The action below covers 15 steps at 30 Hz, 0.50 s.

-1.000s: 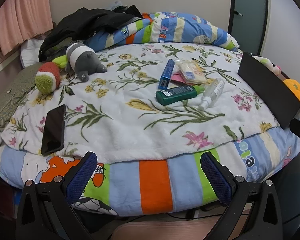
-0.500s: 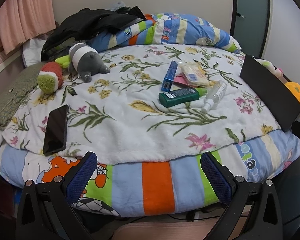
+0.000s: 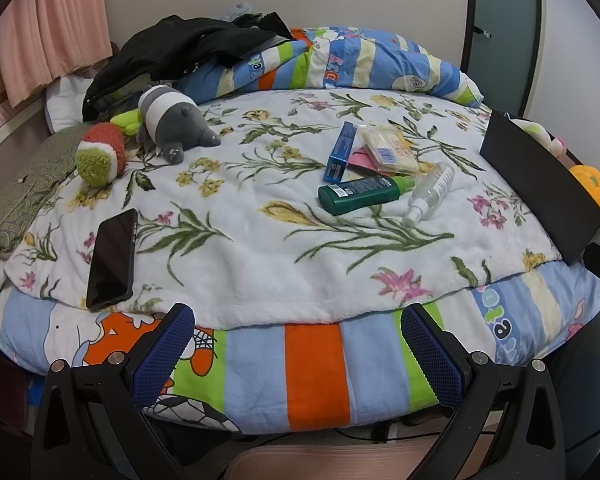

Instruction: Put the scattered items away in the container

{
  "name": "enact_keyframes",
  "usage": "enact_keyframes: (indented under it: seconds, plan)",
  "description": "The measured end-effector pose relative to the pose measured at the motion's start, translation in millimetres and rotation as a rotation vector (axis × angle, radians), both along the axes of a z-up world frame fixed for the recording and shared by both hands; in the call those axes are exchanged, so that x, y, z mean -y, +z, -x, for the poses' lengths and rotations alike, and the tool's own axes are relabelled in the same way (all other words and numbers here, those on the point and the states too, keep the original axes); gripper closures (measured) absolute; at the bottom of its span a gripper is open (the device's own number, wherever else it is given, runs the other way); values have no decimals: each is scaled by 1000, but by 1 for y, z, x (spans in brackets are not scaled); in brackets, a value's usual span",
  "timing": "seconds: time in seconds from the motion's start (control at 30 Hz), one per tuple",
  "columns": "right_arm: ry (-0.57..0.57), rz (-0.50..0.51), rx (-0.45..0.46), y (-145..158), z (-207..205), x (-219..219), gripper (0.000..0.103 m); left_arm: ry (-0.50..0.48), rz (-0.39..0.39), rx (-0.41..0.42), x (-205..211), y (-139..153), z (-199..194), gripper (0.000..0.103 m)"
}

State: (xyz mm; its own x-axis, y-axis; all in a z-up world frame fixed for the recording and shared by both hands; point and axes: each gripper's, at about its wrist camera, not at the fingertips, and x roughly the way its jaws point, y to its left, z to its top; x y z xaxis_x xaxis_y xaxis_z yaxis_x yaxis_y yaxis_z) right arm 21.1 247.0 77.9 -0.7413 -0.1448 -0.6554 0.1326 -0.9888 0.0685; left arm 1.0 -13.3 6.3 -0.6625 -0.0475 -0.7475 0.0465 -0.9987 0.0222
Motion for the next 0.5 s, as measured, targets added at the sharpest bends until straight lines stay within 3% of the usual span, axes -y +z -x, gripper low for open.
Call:
enact_keyframes:
  seconds: [0.5]
  plan:
    - [12, 6, -21, 9, 9, 7, 0, -11, 7, -14, -8, 9, 14, 0]
